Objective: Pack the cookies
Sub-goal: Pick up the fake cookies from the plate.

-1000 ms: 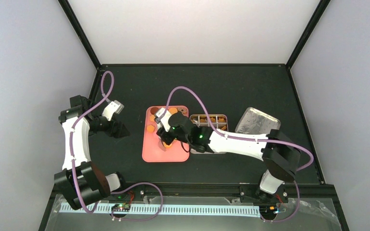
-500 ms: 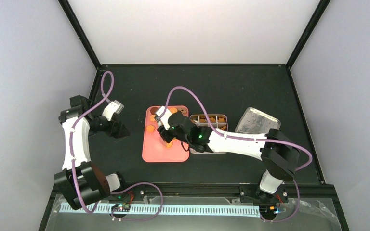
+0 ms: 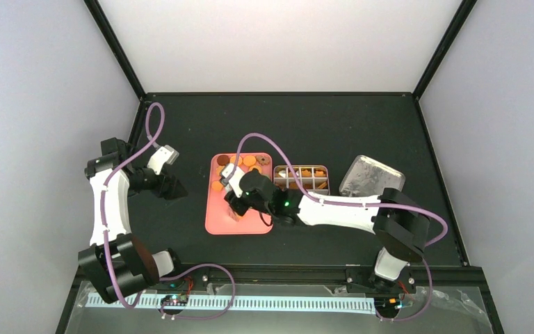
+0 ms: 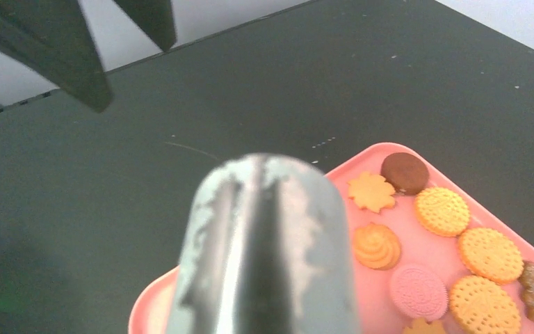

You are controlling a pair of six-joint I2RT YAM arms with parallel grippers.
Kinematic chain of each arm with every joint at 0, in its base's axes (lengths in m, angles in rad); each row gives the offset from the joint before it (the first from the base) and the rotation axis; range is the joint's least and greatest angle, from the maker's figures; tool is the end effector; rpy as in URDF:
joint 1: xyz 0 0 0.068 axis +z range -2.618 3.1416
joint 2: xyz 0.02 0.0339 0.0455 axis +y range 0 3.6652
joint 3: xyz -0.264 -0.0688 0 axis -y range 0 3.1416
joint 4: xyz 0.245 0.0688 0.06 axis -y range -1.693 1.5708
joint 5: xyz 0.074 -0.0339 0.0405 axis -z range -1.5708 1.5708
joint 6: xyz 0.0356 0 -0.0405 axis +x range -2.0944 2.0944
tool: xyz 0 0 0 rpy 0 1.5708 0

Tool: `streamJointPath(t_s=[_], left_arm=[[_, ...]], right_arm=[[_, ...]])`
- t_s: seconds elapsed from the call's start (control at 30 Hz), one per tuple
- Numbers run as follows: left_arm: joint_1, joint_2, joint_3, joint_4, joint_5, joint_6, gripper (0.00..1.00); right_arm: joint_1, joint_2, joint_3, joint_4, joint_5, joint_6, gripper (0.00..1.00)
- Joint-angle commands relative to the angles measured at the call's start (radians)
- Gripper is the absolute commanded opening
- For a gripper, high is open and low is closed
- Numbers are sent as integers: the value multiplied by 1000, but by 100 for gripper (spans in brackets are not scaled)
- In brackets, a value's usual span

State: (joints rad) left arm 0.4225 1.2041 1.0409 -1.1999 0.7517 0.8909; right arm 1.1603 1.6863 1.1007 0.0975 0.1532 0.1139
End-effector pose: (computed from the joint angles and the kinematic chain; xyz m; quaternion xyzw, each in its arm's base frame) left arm 0.1901 0.0588 0.2815 0.2517 0.8911 -0.2303 0.2993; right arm 0.1583 0.3501 0.2391 -0.3928 0.7599 0.2529 0.4520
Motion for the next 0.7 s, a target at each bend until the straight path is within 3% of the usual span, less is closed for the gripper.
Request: streamJointPath(t_s=[0.0,0.3,0.67], left_arm=[[7,-11,18,-13,14,16,84],[7,-14,23,-18,15,16,84],[7,-7,28,-17,28,18,84]], right_arm=[[27,4,-20,34,-2,17,38],[23,-46,-12,17,83,4,28],[-123,-446,-187,-57,163,52,21]])
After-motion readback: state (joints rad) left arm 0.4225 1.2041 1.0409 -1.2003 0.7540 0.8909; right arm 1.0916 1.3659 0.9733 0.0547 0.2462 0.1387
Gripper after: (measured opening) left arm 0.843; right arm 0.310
